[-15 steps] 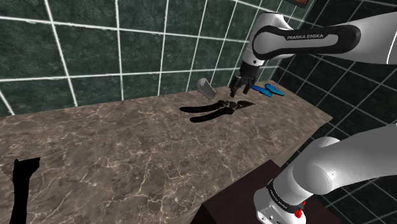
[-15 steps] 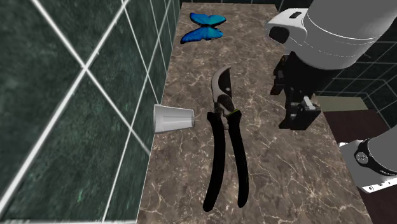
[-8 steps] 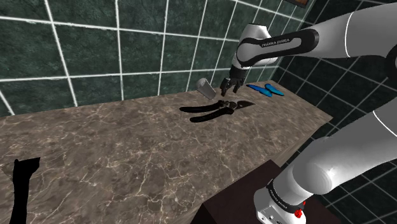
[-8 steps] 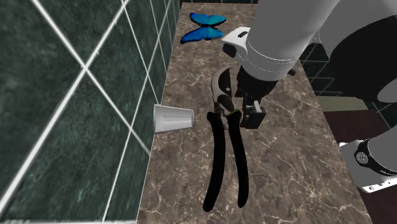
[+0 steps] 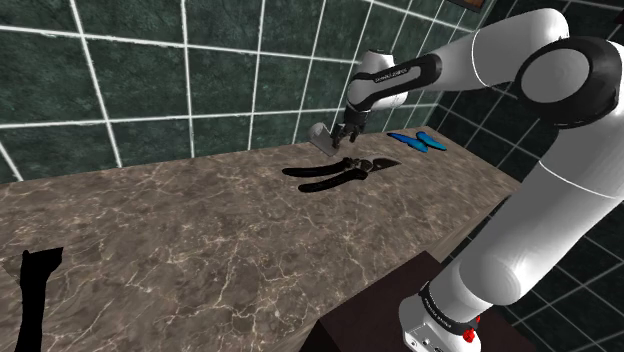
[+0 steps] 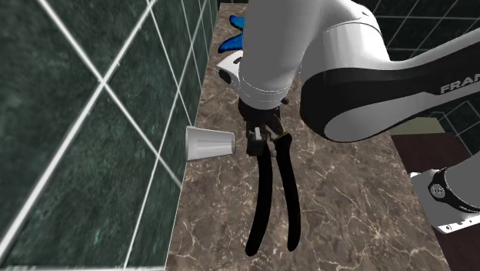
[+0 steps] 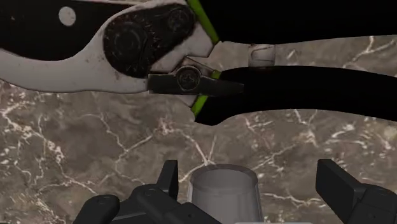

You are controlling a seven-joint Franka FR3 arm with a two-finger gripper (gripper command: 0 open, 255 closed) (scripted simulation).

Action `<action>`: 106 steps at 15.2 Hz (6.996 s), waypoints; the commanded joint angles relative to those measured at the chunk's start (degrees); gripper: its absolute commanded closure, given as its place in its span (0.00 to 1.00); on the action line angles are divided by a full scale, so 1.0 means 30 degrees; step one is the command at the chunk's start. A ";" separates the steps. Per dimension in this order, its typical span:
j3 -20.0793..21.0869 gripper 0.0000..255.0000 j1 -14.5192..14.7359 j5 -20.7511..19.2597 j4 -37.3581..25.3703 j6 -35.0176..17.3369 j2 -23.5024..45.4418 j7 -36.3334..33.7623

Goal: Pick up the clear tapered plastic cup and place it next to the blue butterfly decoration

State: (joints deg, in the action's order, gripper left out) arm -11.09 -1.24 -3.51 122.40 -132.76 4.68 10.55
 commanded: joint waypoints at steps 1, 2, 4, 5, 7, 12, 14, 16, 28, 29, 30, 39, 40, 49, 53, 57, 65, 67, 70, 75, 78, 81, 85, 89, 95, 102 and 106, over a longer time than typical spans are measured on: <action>0.0020 0.00 -0.0065 0.0260 -0.1200 -0.0545 0.1430 0.0388; 0.0032 0.00 -0.0134 0.0396 -0.1811 -0.0782 0.2126 0.0610; 0.0058 0.00 -0.0192 0.0471 -0.1961 -0.1064 0.2513 0.0700; 0.0065 0.00 -0.0214 0.0509 -0.1922 -0.1277 0.2688 0.0725; 0.0082 0.00 -0.0258 0.0588 -0.1857 -0.1698 0.3048 0.0779; 0.0120 0.00 -0.0342 0.0737 -0.1781 -0.2437 0.3717 0.0879; 0.0120 0.00 -0.0342 0.0737 -0.1782 -0.2437 0.3717 0.0879; 0.0120 0.00 -0.0342 0.0737 -0.1782 -0.2437 0.3717 0.0879; 0.0120 1.00 -0.0343 0.0737 -0.1782 -0.2437 0.3717 0.0879; 0.0107 1.00 -0.0330 0.0706 -0.1847 -0.2215 0.3559 0.0870; 0.0095 1.00 -0.0318 0.0675 -0.1915 -0.1993 0.3402 0.0860; 0.0022 1.00 -0.0231 0.0448 -0.2750 0.0061 0.2167 0.0807; 0.0017 1.00 -0.0223 0.0428 -0.2864 0.0294 0.2046 0.0804; -0.0008 1.00 -0.0168 0.0281 -0.4070 0.2415 0.1117 0.0804; -0.0011 1.00 -0.0151 0.0238 -0.4718 0.3375 0.0800 0.0819; -0.0011 1.00 -0.0137 0.0209 -0.5436 0.4346 0.0543 0.0844; -0.0942 1.00 -0.1345 0.0596 -0.5828 0.4859 0.0309 0.3165; -0.1319 1.00 -0.1840 0.0797 -0.5926 0.4837 0.0398 0.4110; -0.1879 1.00 -0.2595 0.1154 -0.6247 0.4860 0.0671 0.5552; -0.2726 1.00 -0.3954 0.1909 -0.7251 0.5061 0.1497 0.7992; -0.3173 1.00 -0.4839 0.2464 -0.8150 0.5299 0.2218 0.9460; -0.3565 1.00 -0.5786 0.3092 -0.9289 0.5641 0.3109 1.0909; -0.3950 1.00 -0.7203 0.4011 -1.1221 0.6291 0.4565 1.2763; -0.3886 1.00 -0.7192 0.4100 -1.0376 0.5324 0.4699 1.2843; -0.3795 1.00 -0.7193 0.4308 -0.9278 0.3926 0.5029 1.3002; -0.3649 1.00 -0.7246 0.4642 -0.8232 0.2365 0.5588 1.3238; -0.3552 1.00 -0.7294 0.4878 -0.7740 0.1506 0.5987 1.3400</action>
State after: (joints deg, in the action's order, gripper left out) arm -22.12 -23.29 10.88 98.50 -127.93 21.94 50.68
